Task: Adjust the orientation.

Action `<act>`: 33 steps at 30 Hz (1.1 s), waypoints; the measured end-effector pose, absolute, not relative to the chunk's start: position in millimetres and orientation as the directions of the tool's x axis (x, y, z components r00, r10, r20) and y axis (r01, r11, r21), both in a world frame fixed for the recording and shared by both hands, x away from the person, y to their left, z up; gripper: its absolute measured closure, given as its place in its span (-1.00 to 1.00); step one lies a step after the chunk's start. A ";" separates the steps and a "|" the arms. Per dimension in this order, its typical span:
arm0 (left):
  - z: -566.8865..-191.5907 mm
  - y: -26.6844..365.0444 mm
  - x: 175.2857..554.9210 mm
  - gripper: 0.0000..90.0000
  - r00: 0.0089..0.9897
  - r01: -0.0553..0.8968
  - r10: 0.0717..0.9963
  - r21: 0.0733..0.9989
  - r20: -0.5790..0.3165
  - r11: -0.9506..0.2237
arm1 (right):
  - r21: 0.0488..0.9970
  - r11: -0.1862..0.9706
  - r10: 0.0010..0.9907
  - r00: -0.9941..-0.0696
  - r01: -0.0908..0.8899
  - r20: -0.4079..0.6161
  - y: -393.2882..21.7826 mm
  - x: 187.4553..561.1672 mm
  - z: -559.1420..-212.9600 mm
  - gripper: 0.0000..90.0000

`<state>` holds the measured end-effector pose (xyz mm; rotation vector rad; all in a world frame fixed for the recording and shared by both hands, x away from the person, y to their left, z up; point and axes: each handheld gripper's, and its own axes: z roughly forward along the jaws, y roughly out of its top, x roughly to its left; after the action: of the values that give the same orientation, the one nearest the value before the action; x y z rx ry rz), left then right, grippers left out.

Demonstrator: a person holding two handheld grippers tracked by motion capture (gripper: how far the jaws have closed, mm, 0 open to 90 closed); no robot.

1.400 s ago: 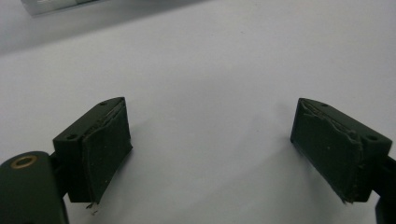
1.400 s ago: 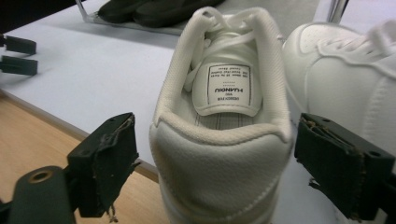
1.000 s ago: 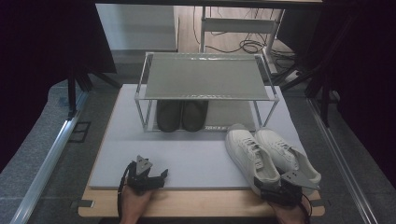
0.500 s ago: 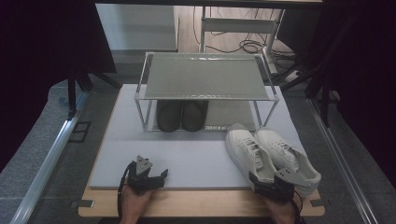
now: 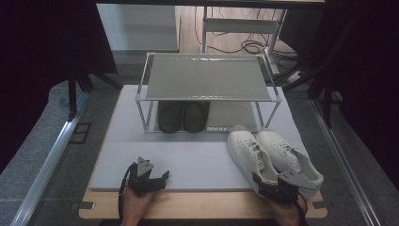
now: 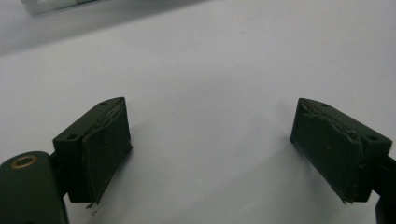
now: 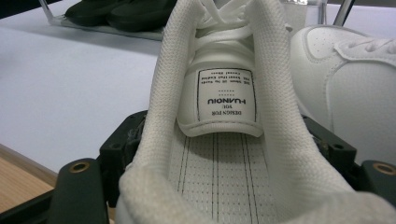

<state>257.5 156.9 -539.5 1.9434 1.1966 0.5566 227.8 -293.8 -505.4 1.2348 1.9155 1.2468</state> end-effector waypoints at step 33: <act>-539.4 156.9 257.5 -0.74 0.463 0.549 0.886 0.794 -0.029 -0.261 | 0.942 0.126 0.870 -0.490 0.311 0.046 -293.0 210.6 -465.9 -0.15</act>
<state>257.5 156.9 -539.4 1.9437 1.1968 0.5568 210.6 -293.0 -465.9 1.1378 1.8759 1.3652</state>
